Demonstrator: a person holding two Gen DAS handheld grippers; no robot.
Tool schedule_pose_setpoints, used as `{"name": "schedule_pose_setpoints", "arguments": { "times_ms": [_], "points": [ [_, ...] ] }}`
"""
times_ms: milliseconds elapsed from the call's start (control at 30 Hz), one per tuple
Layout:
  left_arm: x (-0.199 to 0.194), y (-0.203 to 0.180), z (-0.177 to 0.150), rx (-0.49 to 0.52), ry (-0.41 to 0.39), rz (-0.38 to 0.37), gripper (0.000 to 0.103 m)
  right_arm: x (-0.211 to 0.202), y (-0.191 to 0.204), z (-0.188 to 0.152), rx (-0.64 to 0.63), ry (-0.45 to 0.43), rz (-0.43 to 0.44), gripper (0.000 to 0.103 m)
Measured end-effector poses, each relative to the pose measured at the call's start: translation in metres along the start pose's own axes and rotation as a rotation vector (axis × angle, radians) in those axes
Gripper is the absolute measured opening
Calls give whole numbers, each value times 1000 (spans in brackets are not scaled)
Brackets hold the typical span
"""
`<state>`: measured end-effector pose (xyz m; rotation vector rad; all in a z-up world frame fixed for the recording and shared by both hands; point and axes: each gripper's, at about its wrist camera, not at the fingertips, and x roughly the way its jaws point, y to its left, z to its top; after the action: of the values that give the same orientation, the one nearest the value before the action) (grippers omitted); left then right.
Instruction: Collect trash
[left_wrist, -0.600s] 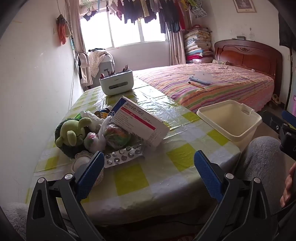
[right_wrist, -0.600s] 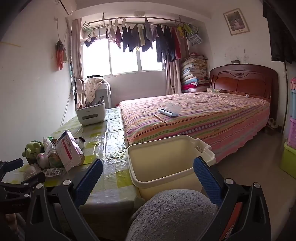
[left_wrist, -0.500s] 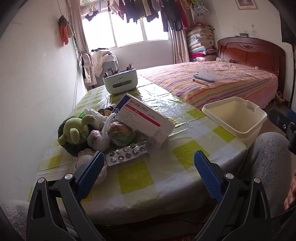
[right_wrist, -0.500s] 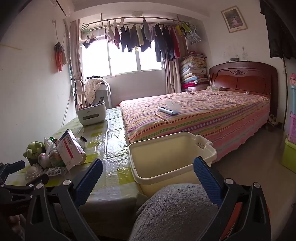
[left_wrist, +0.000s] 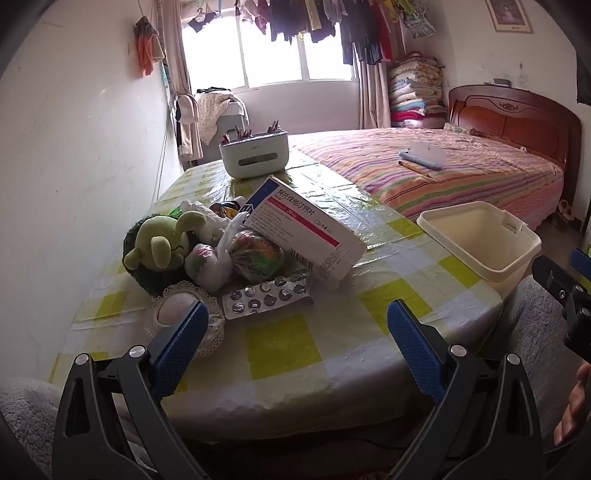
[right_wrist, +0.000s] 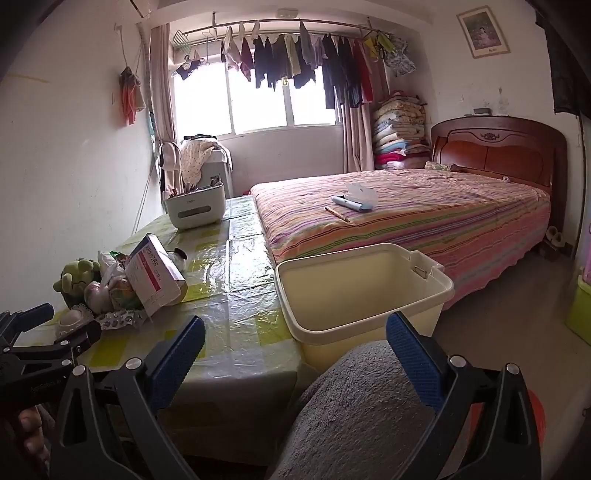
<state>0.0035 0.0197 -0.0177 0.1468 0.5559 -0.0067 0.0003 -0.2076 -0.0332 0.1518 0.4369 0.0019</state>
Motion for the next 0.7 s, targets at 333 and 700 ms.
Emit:
{"name": "schedule_pose_setpoints", "arguments": {
  "times_ms": [333,700],
  "points": [
    [2,0,-3,2,11,4,96,0,1,-2,-2,7,-3,96],
    [2,1,-6,-4,12,7,96,3,1,-5,-6,23,-6,96]
  ]
}}
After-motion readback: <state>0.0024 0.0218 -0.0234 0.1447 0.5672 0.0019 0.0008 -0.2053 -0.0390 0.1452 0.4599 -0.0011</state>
